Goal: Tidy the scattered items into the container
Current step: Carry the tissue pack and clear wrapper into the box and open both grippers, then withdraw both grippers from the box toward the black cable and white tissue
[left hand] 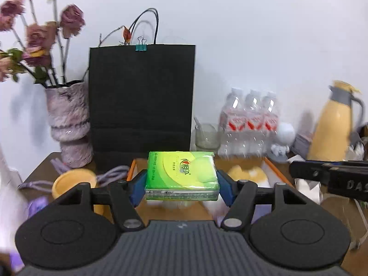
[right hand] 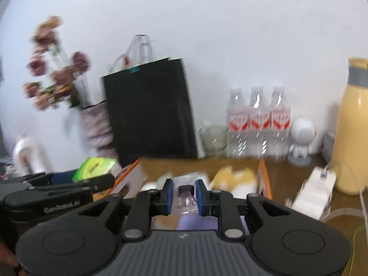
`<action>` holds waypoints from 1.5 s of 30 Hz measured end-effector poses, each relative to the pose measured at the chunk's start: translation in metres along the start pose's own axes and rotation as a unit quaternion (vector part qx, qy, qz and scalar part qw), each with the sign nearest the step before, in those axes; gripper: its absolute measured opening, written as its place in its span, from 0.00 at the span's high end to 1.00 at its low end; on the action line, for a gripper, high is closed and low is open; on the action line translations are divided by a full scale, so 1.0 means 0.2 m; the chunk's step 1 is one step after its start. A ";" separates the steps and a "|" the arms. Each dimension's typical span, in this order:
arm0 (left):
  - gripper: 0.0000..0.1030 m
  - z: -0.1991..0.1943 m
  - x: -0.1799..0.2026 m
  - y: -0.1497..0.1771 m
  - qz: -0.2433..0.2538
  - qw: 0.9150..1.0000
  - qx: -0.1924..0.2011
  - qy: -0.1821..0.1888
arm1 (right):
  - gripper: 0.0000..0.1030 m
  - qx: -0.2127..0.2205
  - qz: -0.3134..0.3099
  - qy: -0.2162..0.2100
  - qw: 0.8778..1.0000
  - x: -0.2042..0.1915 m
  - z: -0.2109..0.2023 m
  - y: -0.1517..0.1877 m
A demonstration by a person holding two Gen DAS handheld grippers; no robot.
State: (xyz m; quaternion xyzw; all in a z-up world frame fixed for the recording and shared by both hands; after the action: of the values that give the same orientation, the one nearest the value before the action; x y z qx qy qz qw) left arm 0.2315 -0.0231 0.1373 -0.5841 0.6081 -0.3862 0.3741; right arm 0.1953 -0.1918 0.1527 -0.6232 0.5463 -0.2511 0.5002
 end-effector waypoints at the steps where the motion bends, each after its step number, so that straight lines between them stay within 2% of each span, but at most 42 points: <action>1: 0.37 0.04 0.01 -0.06 0.003 1.000 0.001 0.002 | 0.81 0.001 0.005 -0.003 1.000 0.01 0.03 -0.07; 3: 0.37 0.12 0.02 -0.13 0.017 1.000 -0.006 -0.002 | 0.81 -0.012 0.000 -0.002 1.000 0.03 0.11 -0.17; 5: 0.37 0.24 0.03 -0.13 0.028 0.998 -0.049 0.010 | 0.81 -0.053 -0.005 0.010 0.999 0.07 0.24 -0.21; 6: 0.37 0.33 0.03 -0.10 0.027 0.996 -0.088 0.020 | 0.81 -0.089 0.004 0.008 0.996 0.10 0.33 -0.20; 8: 0.37 0.47 0.05 -0.01 0.037 0.986 -0.158 0.048 | 0.81 -0.150 0.033 0.007 0.988 0.19 0.50 -0.16; 9: 0.37 0.55 0.05 0.04 0.042 0.981 -0.187 0.041 | 0.81 -0.174 0.042 0.016 0.984 0.22 0.57 -0.13; 11: 0.37 0.67 0.06 0.12 0.057 0.974 -0.220 0.016 | 0.81 -0.218 0.051 0.036 0.974 0.29 0.71 -0.05; 13: 0.37 0.76 0.08 0.21 0.069 0.964 -0.255 0.008 | 0.81 -0.255 0.058 0.053 0.964 0.33 0.82 0.03; 15: 0.37 0.83 0.10 0.27 0.071 0.957 -0.280 0.005 | 0.81 -0.284 0.057 0.060 0.955 0.34 0.89 0.11; 18: 0.35 0.88 0.13 0.32 0.067 0.950 -0.304 0.013 | 0.80 -0.325 0.035 0.076 0.942 0.34 0.97 0.20; 20: 0.33 0.92 0.14 0.32 0.070 0.948 -0.311 0.004 | 0.79 -0.341 0.035 0.088 0.935 0.36 1.01 0.22; 22: 0.28 0.92 0.13 0.32 0.066 0.946 -0.316 0.002 | 0.70 -0.349 0.046 0.092 0.932 0.37 1.01 0.22; 25: 0.26 0.89 0.10 0.26 0.059 0.944 -0.326 0.004 | 0.65 -0.351 0.055 0.084 0.931 0.37 0.98 0.17; 26: 0.24 0.87 0.08 0.22 0.059 0.942 -0.329 0.006 | 0.61 -0.349 0.057 0.084 0.932 0.36 0.96 0.14; 27: 0.23 0.84 0.07 0.17 0.061 0.942 -0.330 0.008 | 0.58 -0.345 0.059 0.084 0.933 0.36 0.94 0.09; 29: 0.18 0.78 0.05 0.06 0.078 0.943 -0.324 0.002 | 0.41 -0.336 0.057 0.092 0.936 0.36 0.87 -0.01; 31: 0.13 0.70 0.02 -0.08 0.082 0.950 -0.303 -0.013 | 0.38 -0.325 0.053 0.095 0.939 0.35 0.80 -0.14; 33: 0.04 0.63 0.00 -0.19 0.067 0.959 -0.276 -0.012 | 0.32 -0.300 0.055 0.090 0.948 0.33 0.71 -0.27; 35: 0.02 0.58 -0.02 -0.23 0.059 0.962 -0.265 -0.011 | 0.12 -0.273 0.053 0.087 0.957 0.31 0.62 -0.36; 38: 0.02 0.52 -0.03 -0.22 0.064 0.963 -0.259 -0.028 | 0.12 -0.272 0.042 0.079 0.958 0.27 0.54 -0.38; 40: 0.02 0.48 -0.02 -0.21 0.063 0.970 -0.234 -0.037 | 0.12 -0.275 0.040 0.079 0.957 0.26 0.51 -0.36; 42: 0.00 0.40 -0.01 -0.19 0.055 0.981 -0.185 -0.038 | 0.12 -0.257 0.030 0.073 0.963 0.23 0.48 -0.33; 45: 0.00 0.28 -0.01 -0.14 0.038 0.994 -0.094 -0.034 | 0.11 -0.185 -0.003 0.054 0.981 0.17 0.40 -0.27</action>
State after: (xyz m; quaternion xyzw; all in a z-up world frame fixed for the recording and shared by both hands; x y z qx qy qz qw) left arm 0.2942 -0.0241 0.1386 -0.6063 0.6503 -0.2927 0.3520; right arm 0.2962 -0.2015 0.1632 -0.6923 0.6077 -0.1802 0.3450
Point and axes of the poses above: each gripper's, at about its wrist camera, not at the fingertips, and z roughly the way its jaws point, x to its right, y to its underside, the point moved 6 cm from there along z, roughly the way its jaws point, and after that the axes turned 7 degrees about -y, right-handed, at the moved point
